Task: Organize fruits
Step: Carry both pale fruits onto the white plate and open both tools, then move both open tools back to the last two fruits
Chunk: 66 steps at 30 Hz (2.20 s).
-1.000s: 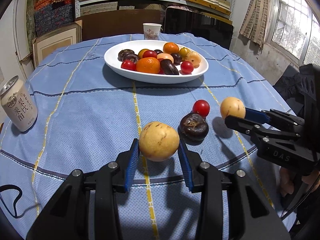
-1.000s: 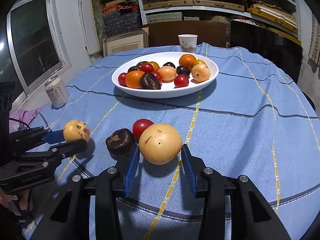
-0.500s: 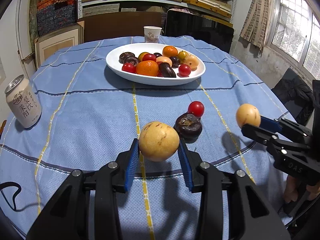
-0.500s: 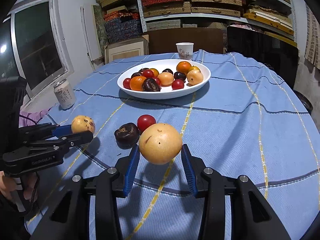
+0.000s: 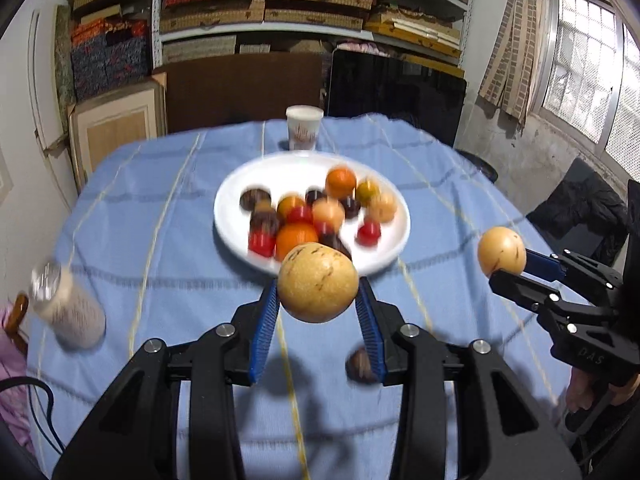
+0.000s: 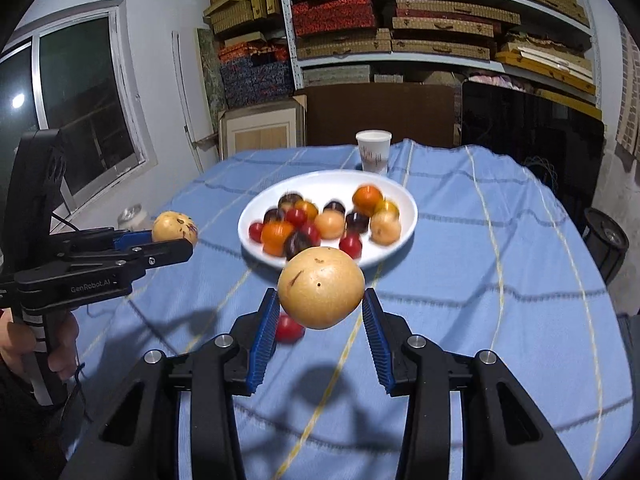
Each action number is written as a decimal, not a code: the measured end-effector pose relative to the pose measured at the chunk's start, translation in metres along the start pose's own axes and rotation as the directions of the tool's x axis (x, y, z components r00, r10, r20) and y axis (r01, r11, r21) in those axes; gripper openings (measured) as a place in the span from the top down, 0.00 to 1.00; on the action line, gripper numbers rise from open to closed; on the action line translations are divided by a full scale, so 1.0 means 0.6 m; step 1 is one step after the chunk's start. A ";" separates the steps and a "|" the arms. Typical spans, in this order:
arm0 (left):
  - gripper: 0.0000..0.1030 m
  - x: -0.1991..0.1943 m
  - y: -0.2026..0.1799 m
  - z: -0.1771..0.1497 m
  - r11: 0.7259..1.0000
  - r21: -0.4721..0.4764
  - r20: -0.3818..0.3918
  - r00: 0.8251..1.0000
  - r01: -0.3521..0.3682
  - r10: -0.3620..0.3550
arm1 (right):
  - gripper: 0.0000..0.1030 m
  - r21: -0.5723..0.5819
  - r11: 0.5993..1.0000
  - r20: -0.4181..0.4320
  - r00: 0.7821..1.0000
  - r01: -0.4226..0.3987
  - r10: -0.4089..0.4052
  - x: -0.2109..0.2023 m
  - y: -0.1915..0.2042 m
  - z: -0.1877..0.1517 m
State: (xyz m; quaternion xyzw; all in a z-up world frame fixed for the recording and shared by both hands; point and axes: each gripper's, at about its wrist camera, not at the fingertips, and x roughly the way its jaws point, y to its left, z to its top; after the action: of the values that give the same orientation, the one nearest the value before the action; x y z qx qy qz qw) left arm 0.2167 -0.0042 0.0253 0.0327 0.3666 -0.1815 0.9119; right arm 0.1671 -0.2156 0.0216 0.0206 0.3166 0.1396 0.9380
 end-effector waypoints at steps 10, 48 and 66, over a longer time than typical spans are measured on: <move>0.63 0.179 0.037 0.133 0.997 -0.046 -0.077 0.996 -0.055 0.051 | 0.58 -0.008 1.000 -0.071 0.997 0.000 0.000 0.173 -0.022 0.118; 0.24 0.109 -0.068 -0.154 0.992 0.123 -0.161 0.986 -0.026 0.046 | 0.30 0.038 0.998 -0.053 0.997 0.055 -0.053 0.022 0.003 -0.141; 0.62 0.118 -0.061 -0.151 0.995 0.096 -0.147 0.989 -0.008 0.022 | 0.30 0.048 0.997 -0.080 0.996 0.053 -0.049 0.033 0.001 -0.141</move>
State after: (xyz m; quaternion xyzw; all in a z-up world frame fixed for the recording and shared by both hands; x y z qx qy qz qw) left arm 0.1911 -0.0426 -0.0861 0.0922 0.4240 -0.1890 0.8809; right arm 0.1314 -0.2139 -0.0576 0.0307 0.3572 0.1083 0.9272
